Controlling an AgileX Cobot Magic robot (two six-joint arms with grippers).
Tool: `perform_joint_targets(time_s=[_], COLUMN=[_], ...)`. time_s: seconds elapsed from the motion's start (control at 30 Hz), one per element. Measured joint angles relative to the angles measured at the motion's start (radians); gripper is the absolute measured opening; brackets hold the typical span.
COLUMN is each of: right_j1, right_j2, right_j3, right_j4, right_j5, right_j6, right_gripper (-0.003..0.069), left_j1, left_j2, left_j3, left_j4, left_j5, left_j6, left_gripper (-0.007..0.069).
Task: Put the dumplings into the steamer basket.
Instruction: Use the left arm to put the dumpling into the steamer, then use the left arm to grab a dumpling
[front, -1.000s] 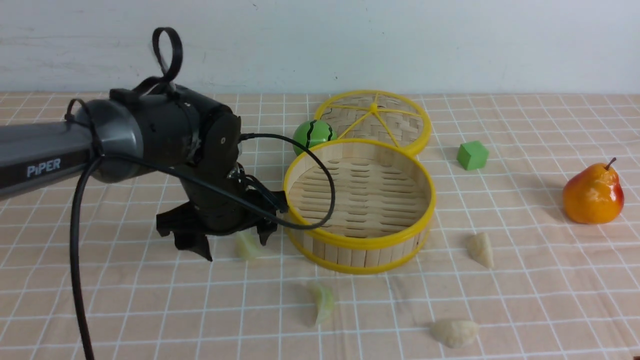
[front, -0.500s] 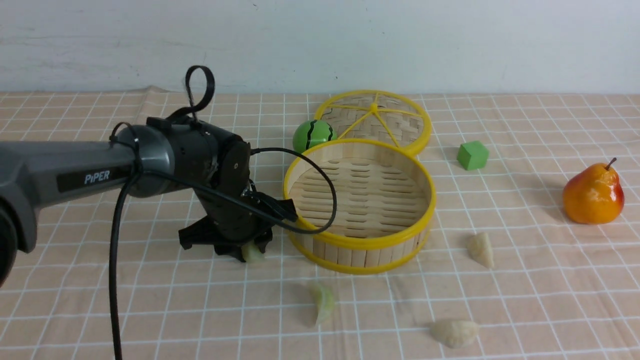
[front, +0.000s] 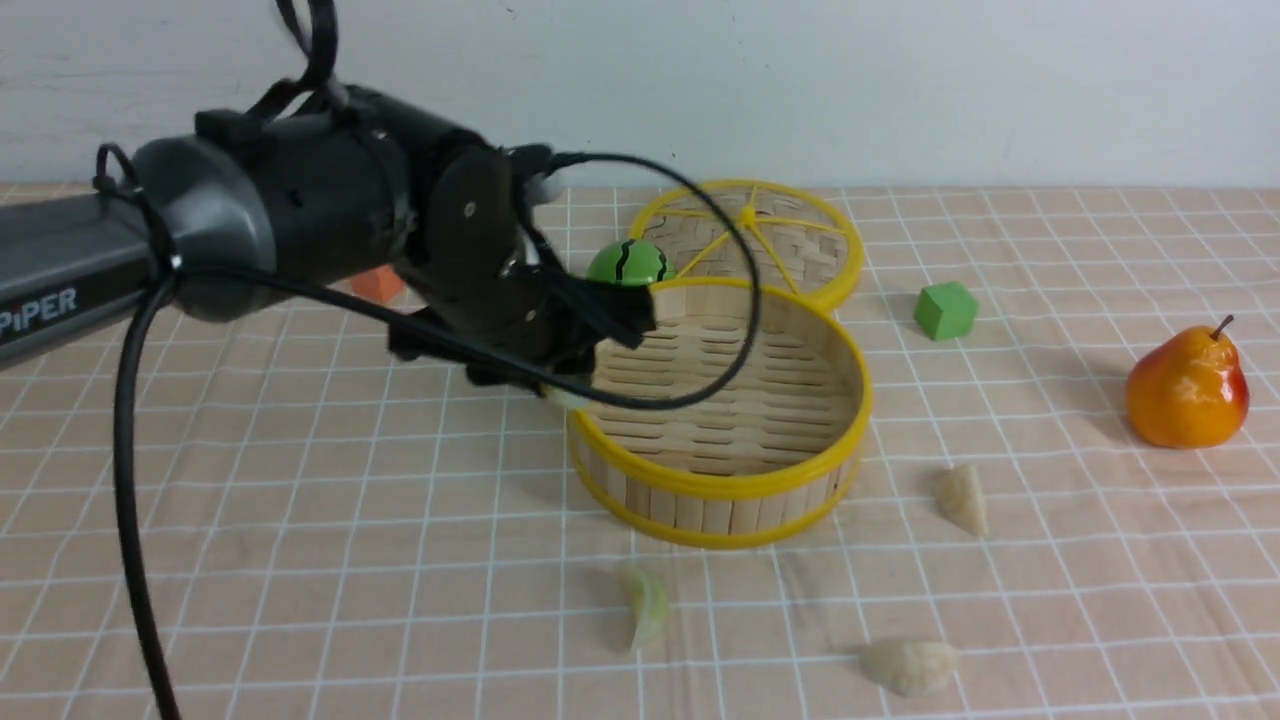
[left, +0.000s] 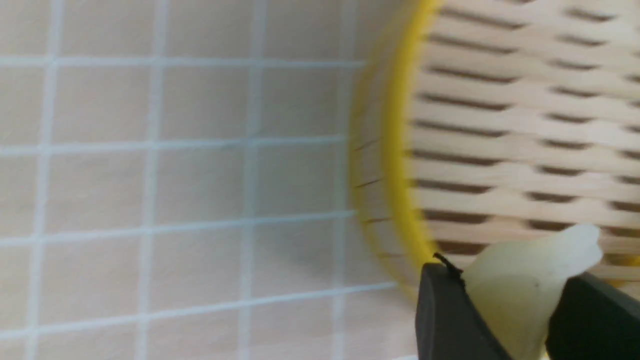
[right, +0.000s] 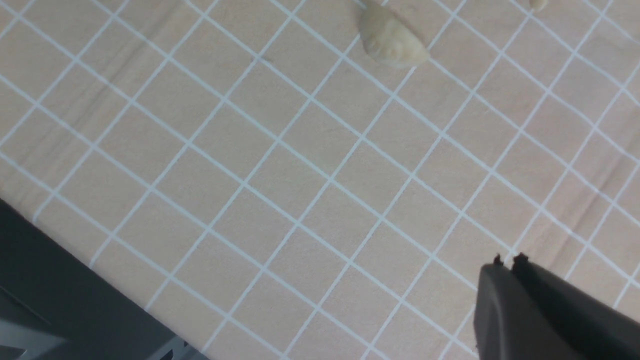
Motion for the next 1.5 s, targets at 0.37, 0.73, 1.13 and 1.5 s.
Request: perform_joint_targets(time_s=[0.37, 0.73, 1.13, 1.5], right_j1=[0.0, 0.0, 0.0, 0.0], right_j2=[-0.119, -0.177, -0.177, -0.177], right_j3=[-0.037, -0.037, -0.037, -0.037], right_j4=[-0.027, -0.067, -0.075, -0.042], right_j5=[0.009, 0.015, 0.015, -0.055], right_j6=[0.052, 0.052, 0.052, 0.052], right_gripper=[0.0038, 0.0044, 0.0057, 0.0063], left_j1=[-0.077, -0.076, -0.076, -0.129], left_j2=[0.481, 0.712, 0.58, 0.08], left_j3=[-0.656, -0.911, -0.955, -0.687], left_j4=[-0.022, -0.009, 0.014, -0.065], left_j5=[0.135, 0.245, 0.534, 0.538], left_j6=[0.016, 0.021, 0.095, 0.207], left_gripper=[0.024, 0.0267, 0.0643, 0.0506])
